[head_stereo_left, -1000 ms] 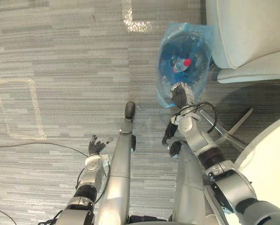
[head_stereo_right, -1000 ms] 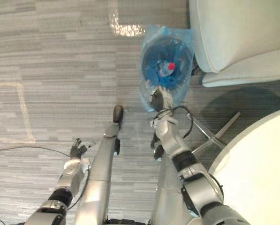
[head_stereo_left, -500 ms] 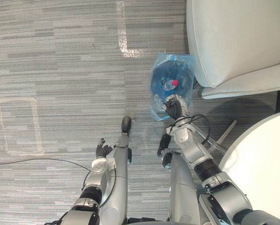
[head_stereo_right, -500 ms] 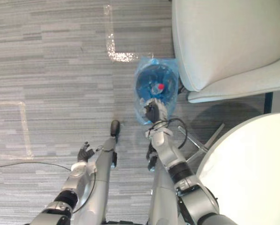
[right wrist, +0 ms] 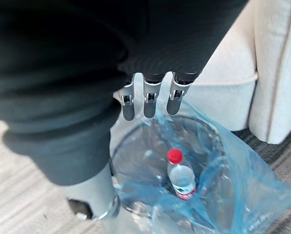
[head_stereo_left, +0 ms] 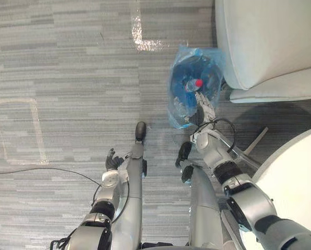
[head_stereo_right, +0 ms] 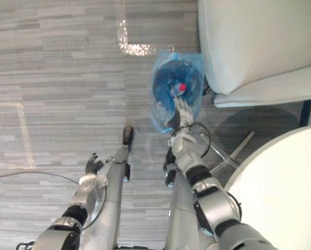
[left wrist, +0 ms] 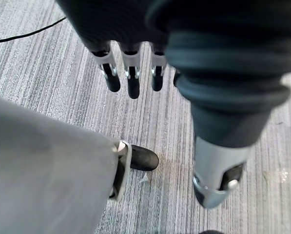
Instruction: Gather rubbish on tea table into small bin, then transfer packed bag to large trash can.
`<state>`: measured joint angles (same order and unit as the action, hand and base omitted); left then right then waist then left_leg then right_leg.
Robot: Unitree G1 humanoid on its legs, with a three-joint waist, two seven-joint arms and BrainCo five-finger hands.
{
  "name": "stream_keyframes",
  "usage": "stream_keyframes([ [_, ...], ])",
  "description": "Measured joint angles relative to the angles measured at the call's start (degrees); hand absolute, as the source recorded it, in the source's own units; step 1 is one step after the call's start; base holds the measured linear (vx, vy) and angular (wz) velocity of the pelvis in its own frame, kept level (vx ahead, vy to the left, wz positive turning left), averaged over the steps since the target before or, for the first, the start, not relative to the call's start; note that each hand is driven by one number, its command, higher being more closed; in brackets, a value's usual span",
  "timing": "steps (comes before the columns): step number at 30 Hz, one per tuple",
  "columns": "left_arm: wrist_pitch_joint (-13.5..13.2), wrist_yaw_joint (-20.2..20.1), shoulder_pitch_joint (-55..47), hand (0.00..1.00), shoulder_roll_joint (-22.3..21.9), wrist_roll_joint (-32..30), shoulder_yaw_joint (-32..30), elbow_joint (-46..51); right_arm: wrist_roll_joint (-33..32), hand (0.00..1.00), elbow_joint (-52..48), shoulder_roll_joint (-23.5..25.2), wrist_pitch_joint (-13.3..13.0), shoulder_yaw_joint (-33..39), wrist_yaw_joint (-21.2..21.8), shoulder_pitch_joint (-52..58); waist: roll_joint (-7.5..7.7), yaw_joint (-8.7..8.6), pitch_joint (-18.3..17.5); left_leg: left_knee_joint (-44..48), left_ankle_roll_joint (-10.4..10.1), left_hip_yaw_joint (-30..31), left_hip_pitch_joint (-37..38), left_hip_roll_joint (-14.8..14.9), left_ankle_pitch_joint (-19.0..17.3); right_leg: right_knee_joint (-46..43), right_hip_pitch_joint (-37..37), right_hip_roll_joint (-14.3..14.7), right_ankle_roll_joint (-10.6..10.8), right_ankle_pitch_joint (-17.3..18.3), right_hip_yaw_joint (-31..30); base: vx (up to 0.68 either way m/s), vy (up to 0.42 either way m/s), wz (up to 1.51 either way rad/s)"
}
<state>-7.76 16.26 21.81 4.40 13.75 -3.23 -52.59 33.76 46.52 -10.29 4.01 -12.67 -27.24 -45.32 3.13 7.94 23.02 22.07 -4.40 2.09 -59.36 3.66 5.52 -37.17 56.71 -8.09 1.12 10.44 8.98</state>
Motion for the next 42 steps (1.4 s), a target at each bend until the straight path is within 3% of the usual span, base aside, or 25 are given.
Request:
stream_keyframes([
  [10, -2.1, 0.2, 3.4, 0.00, -0.7, 3.9, -0.4, 0.4, -0.1, 0.00, 4.1, 1.4, 0.5, 0.9, -0.9, -3.4, -0.12, 1.36, 0.1, 4.2, -0.3, 0.2, -7.7, -0.3, -1.3, -5.2, 7.8, -0.8, -0.4, 1.7, 0.0, 0.00, -0.009, 0.02],
  [17, -3.1, 0.4, 3.7, 0.00, -1.8, 5.6, -2.4, 1.5, -1.3, 0.00, 4.1, 1.8, 0.8, 0.5, -0.9, -3.6, -0.17, 1.36, 0.1, 5.9, -0.2, 1.7, -10.3, -1.0, -1.2, -6.8, 9.7, -1.0, -0.1, 2.6, 0.6, 0.01, -0.011, 0.09],
  [30, -2.9, 0.6, 4.5, 0.00, -1.7, 6.8, -6.5, 1.0, -7.4, 0.00, 4.5, 3.8, 0.5, 3.2, -0.8, -5.6, -0.59, 1.40, 0.8, 7.2, -0.3, 2.6, -14.8, -2.0, -1.2, -9.7, 14.2, -2.2, 0.5, 4.2, 1.2, -0.01, -0.002, 0.05],
  [34, -1.8, 0.6, 4.5, 0.00, -1.8, 6.8, -7.0, 0.6, -9.1, 0.00, 4.8, 4.0, 0.2, 4.4, -0.8, -7.1, -1.16, 1.39, 1.2, 7.2, -0.4, 3.1, -15.3, -2.5, -0.9, -10.4, 14.5, -2.7, 0.4, 4.3, 1.7, 0.00, -0.010, 0.12],
  [35, -1.6, 0.6, 4.5, 0.00, -1.8, 6.8, -6.9, 0.5, -9.5, 1.00, 4.9, 4.0, 0.0, 4.8, -0.8, -7.5, -1.16, 1.40, 1.2, 7.2, -0.5, 3.2, -15.5, -2.6, -0.8, -10.7, 14.8, -2.8, 0.3, 4.4, 1.8, -0.01, -0.012, 0.10],
  [42, -1.5, 0.5, 4.5, 0.00, -1.7, 7.8, -7.1, 0.2, -12.1, 1.00, 5.1, 4.2, -0.7, 5.7, -0.1, -9.7, -1.72, 1.41, 1.6, 8.3, -0.6, 3.4, -16.7, -2.8, -1.1, -11.4, 15.6, -3.0, 0.4, 4.8, 1.8, 0.00, -0.002, 0.01],
])
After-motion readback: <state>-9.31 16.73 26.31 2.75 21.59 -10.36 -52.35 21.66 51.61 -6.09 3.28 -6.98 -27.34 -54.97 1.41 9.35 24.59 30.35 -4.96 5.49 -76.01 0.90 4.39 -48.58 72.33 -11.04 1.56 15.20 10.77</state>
